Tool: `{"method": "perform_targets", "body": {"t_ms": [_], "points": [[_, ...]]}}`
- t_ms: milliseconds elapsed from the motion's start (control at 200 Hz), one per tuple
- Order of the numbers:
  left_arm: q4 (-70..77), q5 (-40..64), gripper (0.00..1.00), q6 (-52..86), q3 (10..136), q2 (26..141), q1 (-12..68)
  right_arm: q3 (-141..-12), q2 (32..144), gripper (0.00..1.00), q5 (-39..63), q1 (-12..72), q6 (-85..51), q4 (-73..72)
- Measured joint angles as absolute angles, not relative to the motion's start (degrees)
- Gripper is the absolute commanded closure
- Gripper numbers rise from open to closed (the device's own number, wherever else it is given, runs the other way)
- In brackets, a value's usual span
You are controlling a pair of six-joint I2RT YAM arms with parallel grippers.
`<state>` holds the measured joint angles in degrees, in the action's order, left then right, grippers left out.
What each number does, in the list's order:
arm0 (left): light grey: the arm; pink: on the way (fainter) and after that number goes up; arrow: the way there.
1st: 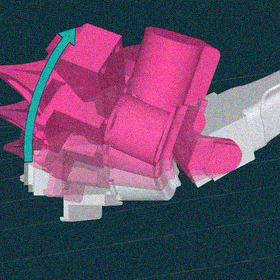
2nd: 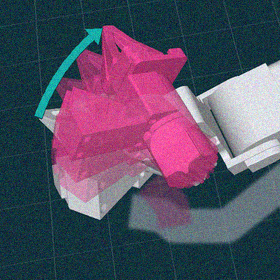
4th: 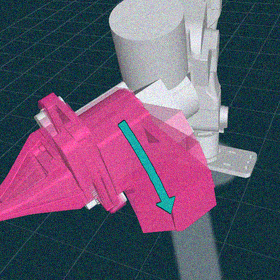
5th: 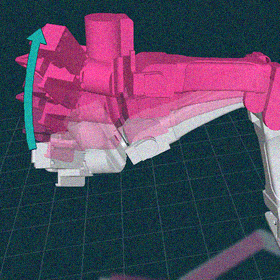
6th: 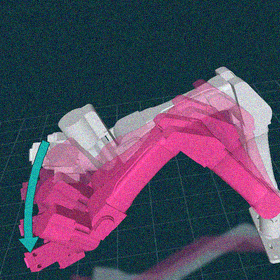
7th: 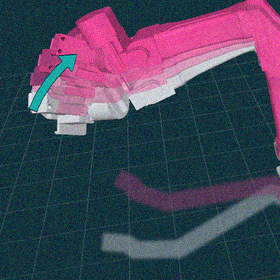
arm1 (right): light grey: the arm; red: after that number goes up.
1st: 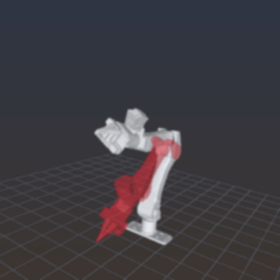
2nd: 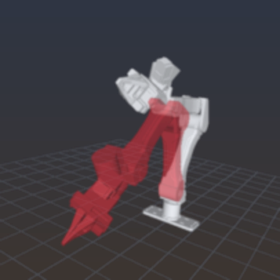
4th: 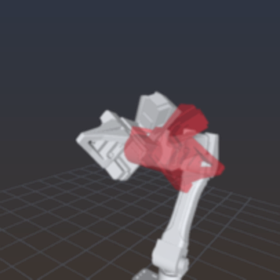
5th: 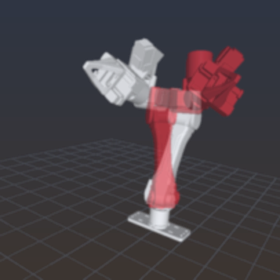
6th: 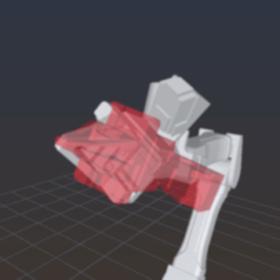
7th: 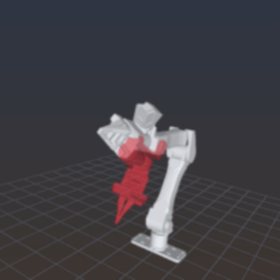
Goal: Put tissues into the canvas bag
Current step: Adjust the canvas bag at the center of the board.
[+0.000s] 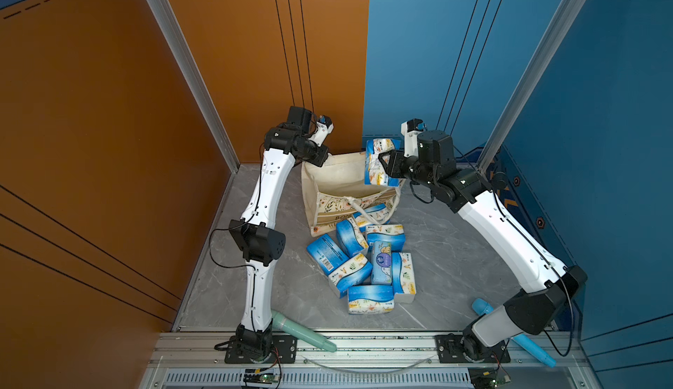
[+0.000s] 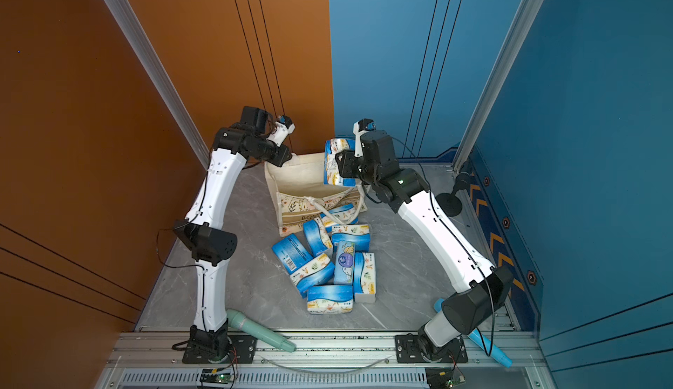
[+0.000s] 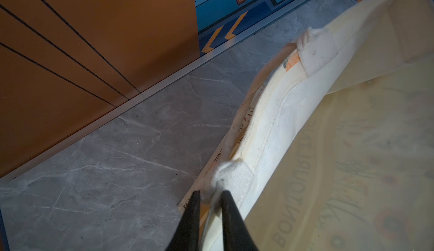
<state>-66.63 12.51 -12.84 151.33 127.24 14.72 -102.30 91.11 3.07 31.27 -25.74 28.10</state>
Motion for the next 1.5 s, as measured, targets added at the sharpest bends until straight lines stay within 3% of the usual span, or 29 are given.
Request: {"method": "perform_targets", "body": {"t_ms": [105,200,310,421,466,696,971,1292,1502], "points": [[-66.63,12.69,0.84,-12.86,151.3,128.09,14.92,-104.81,94.17,0.69,3.22,31.64,-25.74,27.44],[-66.46,12.8,0.63,-13.23,150.41,128.27,14.92,-106.45,96.31,0.69,3.46,31.92,-25.74,27.4],[-66.46,13.34,0.47,-13.3,149.51,128.27,14.96,-107.0,97.93,0.69,3.55,31.94,-25.74,27.42],[-66.48,14.06,0.44,-13.21,149.21,128.27,14.96,-107.09,99.39,0.69,3.51,31.94,-25.71,27.44],[-66.5,14.44,0.47,-13.28,149.14,128.27,14.96,-107.09,99.98,0.69,3.51,31.94,-25.71,27.49],[-66.3,16.38,1.0,-14.66,146.47,128.25,14.96,-107.09,101.49,0.69,3.53,31.94,-25.71,28.05],[-66.48,16.45,1.0,-13.67,144.79,127.94,15.05,-107.02,101.58,0.69,2.96,31.94,-25.47,28.86],[-65.8,5.34,1.0,-9.08,149.4,126.21,20.97,-103.61,101.47,0.7,1.87,31.94,-25.28,28.97],[-55.9,-0.73,1.0,-6.46,136.27,116.51,26.26,-102.0,101.47,0.7,1.04,31.94,-24.84,29.34]]}}
